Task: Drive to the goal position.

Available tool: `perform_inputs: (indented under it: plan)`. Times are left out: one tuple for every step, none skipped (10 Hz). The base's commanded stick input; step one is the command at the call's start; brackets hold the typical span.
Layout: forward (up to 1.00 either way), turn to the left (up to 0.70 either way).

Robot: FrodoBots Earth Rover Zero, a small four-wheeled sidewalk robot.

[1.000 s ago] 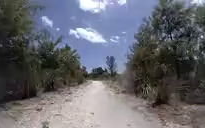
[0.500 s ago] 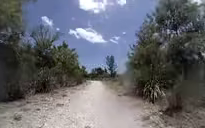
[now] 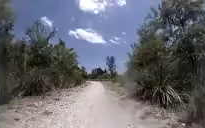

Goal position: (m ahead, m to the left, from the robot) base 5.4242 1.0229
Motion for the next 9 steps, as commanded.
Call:
perform_inputs:
  plan:
    - [0.85,0.00]
    - [0.85,0.00]
    - [0.85,0.00]
    - [0.85,0.00]
    - [0.85,0.00]
    - [0.85,0.00]
    - [0.85,0.00]
    - [0.85,0.00]
    - [0.85,0.00]
